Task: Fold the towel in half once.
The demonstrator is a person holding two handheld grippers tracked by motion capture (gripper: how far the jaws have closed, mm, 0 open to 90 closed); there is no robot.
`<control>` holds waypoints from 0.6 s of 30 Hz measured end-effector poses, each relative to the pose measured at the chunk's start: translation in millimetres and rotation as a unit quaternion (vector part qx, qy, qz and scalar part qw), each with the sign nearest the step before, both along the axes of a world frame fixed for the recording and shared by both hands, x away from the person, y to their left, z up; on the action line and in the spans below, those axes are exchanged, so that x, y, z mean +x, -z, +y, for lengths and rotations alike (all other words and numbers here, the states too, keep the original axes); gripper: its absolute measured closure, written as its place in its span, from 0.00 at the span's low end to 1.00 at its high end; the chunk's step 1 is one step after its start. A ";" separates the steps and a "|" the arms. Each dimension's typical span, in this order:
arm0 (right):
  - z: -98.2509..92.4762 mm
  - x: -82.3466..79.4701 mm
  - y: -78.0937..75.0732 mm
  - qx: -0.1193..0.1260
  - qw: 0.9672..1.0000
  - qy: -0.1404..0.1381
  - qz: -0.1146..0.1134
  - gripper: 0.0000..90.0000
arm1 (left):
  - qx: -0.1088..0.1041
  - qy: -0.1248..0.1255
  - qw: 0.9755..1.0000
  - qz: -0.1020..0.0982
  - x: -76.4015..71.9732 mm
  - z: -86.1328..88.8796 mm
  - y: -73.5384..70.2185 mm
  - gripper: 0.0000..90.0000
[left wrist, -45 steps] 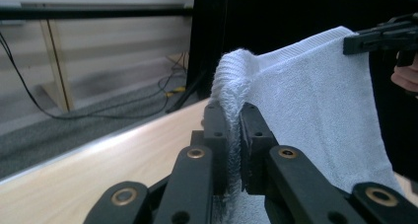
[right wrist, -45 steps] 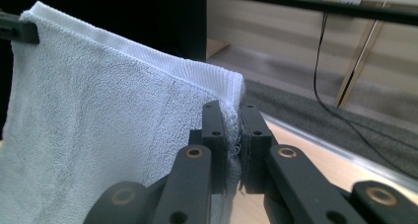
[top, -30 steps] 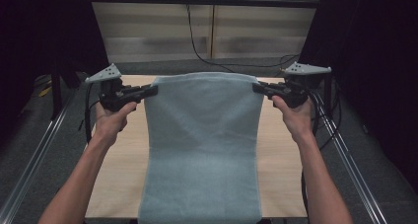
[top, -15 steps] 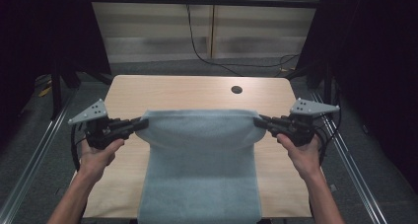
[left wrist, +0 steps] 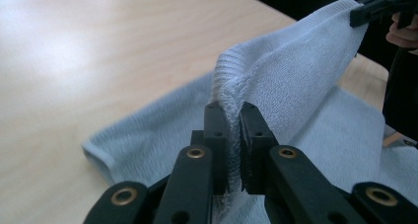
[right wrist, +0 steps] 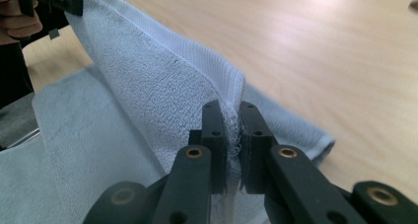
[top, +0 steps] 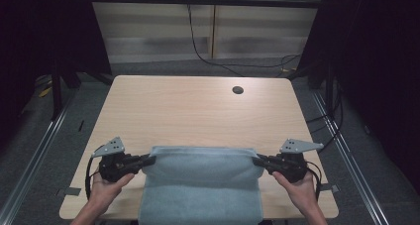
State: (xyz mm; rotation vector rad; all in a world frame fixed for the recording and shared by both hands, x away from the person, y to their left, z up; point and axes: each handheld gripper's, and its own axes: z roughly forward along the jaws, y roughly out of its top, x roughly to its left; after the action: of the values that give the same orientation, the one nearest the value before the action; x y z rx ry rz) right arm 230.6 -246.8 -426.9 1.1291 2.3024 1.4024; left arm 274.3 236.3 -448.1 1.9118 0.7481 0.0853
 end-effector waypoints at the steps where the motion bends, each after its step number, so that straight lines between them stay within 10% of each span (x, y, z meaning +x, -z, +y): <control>1: 0.0 0.0 0.0 0.000 1.000 0.000 0.000 0.93 | 0.000 0.000 1.000 0.000 0.0 0.0 0.0 0.94; 9: 6.0 -12.9 21.5 -0.015 0.999 -0.012 0.029 0.93 | 0.008 0.005 1.000 0.023 -19.3 5.6 16.0 0.93; 18: 14.1 -19.1 50.5 -0.045 0.996 -0.017 0.072 0.93 | 0.067 0.005 0.996 0.053 -21.7 -2.1 41.0 0.93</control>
State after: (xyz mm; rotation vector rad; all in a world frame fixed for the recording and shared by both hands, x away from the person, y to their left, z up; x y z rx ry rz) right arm 211.5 -232.7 -477.4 1.2066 2.4681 1.2510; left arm 252.6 234.2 -489.1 2.0610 0.8217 0.0285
